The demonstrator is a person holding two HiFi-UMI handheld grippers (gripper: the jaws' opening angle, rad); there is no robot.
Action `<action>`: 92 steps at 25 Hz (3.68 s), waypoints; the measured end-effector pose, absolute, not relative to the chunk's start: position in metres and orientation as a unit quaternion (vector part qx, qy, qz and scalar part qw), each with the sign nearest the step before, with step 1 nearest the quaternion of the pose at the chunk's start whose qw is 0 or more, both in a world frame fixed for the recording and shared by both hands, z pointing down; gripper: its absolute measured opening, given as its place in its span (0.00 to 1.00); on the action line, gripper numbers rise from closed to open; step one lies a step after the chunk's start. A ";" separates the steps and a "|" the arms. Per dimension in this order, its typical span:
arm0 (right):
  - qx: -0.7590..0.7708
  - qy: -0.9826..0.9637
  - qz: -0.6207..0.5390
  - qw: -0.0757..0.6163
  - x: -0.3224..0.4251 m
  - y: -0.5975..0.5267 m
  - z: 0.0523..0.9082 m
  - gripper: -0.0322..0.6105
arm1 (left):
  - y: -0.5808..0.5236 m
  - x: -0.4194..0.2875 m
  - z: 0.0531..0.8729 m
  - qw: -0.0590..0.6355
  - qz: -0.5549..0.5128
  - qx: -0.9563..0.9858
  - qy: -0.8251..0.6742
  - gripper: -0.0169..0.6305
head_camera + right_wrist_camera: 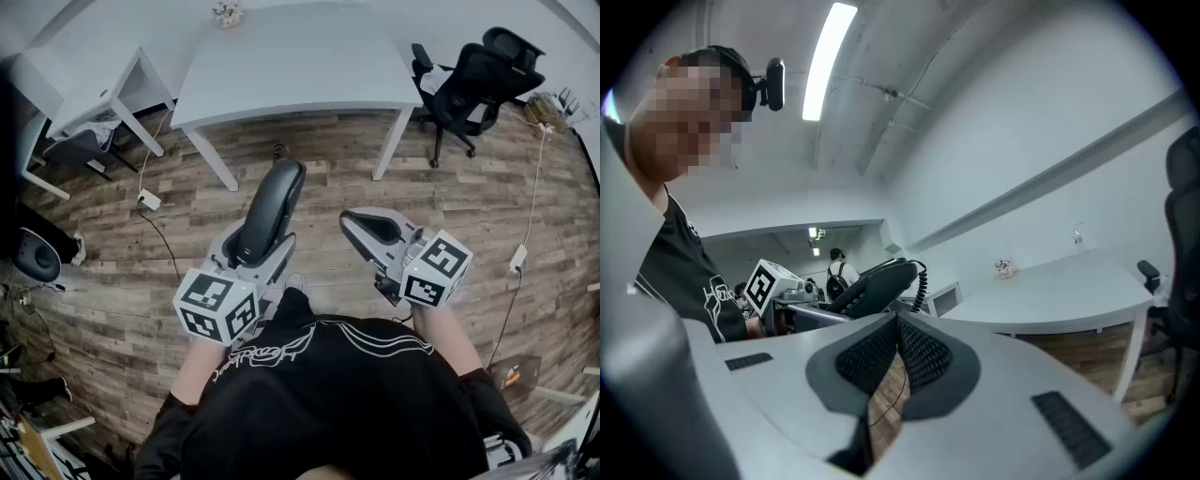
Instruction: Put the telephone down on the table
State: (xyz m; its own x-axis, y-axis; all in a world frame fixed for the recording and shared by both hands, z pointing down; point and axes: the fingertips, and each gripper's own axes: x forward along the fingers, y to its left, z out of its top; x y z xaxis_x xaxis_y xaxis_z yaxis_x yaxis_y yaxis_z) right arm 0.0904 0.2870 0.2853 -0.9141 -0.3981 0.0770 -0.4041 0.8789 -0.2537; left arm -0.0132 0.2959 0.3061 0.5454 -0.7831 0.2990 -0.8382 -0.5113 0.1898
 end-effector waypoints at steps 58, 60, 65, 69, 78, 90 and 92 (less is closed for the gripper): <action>0.288 -0.922 0.257 0.037 0.012 -0.197 0.373 0.11 | -0.219 -0.127 0.409 0.251 0.130 0.849 -0.446 0.47; 0.293 -0.916 0.270 0.038 0.012 -0.224 0.378 0.11 | -0.251 -0.135 0.415 0.259 0.136 0.843 -0.451 0.46; 0.304 -0.907 0.288 0.041 0.016 -0.254 0.390 0.11 | -0.299 -0.151 0.434 0.274 0.146 0.829 -0.466 0.46; 0.314 -0.902 0.295 0.039 0.022 -0.268 0.395 0.11 | -0.330 -0.163 0.451 0.285 0.151 0.815 -0.481 0.46; 0.334 -0.887 0.317 0.037 0.038 -0.288 0.411 0.11 | -0.382 -0.161 0.496 0.288 0.182 0.803 -0.489 0.46; 0.359 -0.864 0.350 0.037 0.062 -0.283 0.433 0.11 | -0.397 -0.130 0.561 0.295 0.230 0.787 -0.491 0.46; 0.360 -0.863 0.354 0.037 0.064 -0.283 0.435 0.11 | -0.395 -0.127 0.568 0.288 0.244 0.786 -0.490 0.46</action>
State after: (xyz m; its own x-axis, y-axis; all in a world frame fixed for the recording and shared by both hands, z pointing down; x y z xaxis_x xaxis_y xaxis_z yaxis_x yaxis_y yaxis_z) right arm 0.0644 -0.2828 0.4346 -0.7386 -0.5939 0.3190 -0.6468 0.4909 -0.5837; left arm -0.1267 -0.3949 0.5684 0.3998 -0.6299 0.6659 -0.9110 -0.3535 0.2125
